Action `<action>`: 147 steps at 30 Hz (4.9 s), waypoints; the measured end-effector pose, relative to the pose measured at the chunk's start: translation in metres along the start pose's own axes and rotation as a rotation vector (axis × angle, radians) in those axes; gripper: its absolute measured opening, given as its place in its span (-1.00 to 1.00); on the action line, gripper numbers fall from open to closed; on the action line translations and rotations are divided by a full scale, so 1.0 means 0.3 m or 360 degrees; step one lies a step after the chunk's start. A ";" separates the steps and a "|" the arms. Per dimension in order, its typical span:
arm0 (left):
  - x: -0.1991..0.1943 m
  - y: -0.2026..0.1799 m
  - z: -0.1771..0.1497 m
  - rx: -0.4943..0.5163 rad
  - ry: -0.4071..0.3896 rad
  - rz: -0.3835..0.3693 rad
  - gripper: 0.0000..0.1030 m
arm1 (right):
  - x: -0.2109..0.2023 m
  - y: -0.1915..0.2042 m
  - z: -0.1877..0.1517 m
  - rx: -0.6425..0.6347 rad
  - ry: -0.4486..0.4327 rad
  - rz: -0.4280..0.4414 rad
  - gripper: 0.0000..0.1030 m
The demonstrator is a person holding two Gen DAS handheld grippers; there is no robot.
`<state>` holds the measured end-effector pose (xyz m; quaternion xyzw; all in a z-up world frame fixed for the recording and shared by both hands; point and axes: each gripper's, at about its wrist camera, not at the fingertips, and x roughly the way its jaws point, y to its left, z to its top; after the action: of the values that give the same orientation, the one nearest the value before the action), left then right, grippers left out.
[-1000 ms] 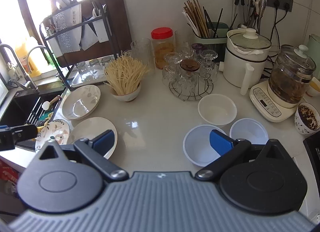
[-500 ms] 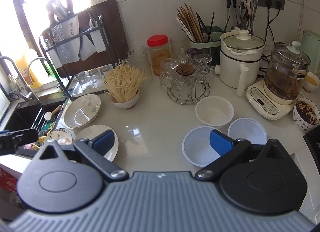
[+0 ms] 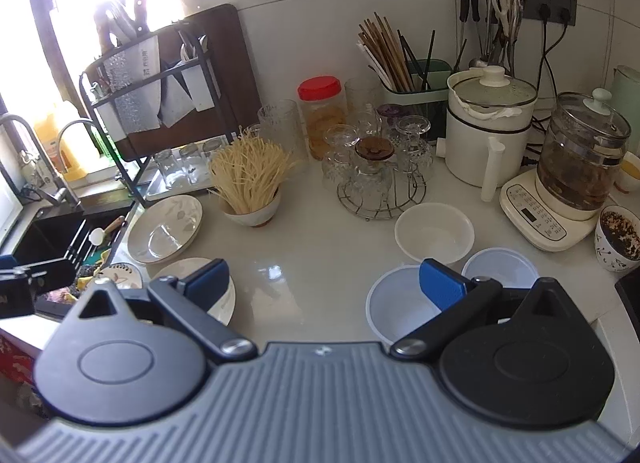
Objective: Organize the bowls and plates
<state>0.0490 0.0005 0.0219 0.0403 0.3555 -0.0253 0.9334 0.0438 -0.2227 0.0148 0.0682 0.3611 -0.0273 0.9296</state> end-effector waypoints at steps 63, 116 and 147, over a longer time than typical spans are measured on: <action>0.431 0.762 0.004 -0.0391 0.0043 0.0065 1.00 | 0.428 0.707 0.087 -0.0472 0.0080 0.0456 1.00; 0.859 1.095 -0.343 -0.0909 0.0657 -0.0016 -0.07 | 0.963 1.094 -0.138 -0.0906 0.0730 0.0492 -0.19; 0.815 1.082 -0.359 -0.1007 0.0698 -0.0025 -0.68 | 1.031 1.059 -0.136 -0.0717 0.0898 0.0614 -0.47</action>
<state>0.1849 0.3292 -0.2025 -0.2479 0.5374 0.0878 0.8013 0.2765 0.0972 -0.1896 -0.0658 0.5795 0.2471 0.7738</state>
